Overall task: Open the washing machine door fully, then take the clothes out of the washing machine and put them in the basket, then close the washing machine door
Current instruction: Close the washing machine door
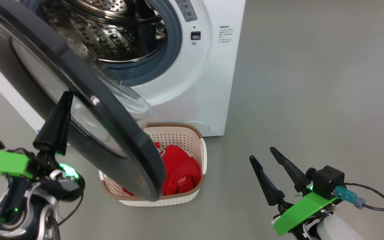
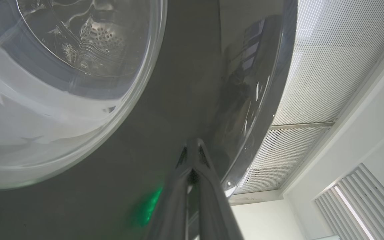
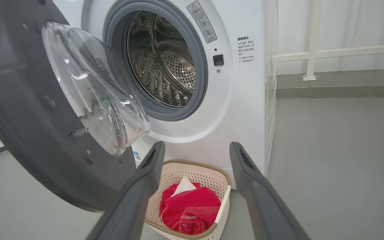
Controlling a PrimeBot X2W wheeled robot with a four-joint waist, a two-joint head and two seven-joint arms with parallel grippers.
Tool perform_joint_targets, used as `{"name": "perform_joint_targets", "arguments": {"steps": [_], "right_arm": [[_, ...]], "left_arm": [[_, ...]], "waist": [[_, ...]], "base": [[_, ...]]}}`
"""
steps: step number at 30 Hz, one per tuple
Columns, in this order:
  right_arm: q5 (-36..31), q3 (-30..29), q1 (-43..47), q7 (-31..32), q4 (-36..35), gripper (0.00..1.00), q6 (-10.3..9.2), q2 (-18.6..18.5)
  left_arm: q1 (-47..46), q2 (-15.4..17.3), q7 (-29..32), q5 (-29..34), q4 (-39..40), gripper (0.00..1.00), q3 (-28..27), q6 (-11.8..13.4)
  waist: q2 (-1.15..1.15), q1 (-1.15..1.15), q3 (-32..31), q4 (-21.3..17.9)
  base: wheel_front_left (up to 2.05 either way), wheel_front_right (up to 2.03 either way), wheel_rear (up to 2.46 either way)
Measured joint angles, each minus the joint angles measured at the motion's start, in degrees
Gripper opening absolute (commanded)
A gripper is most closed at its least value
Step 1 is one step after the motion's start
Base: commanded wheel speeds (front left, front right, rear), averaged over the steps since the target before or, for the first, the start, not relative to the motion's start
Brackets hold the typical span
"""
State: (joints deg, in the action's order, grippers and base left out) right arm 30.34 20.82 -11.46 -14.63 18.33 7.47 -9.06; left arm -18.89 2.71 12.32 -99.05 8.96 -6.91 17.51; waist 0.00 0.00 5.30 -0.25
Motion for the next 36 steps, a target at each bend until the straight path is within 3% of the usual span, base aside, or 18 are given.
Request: {"name": "perform_joint_targets", "arguments": {"steps": [17, 36], "right_arm": [[0.4, 0.4, -0.7, 0.0, -0.1, 1.0, 0.0, -0.7], [-1.6, 0.9, -3.2, 0.0, -0.2, 1.0, 0.0, -0.7]], "left_arm": [[-5.4, -0.4, -3.3, 0.7, -6.2, 0.0, 1.8, -3.5], [-17.4, -0.7, -6.4, 0.7, -14.7, 0.0, 1.2, -6.0]], "waist": [[0.0, 0.0, 2.0, -5.3], [0.0, 0.0, 5.7, -9.6]], "base": [[0.0, 0.0, 0.0], [0.0, 0.0, 0.0]]}}
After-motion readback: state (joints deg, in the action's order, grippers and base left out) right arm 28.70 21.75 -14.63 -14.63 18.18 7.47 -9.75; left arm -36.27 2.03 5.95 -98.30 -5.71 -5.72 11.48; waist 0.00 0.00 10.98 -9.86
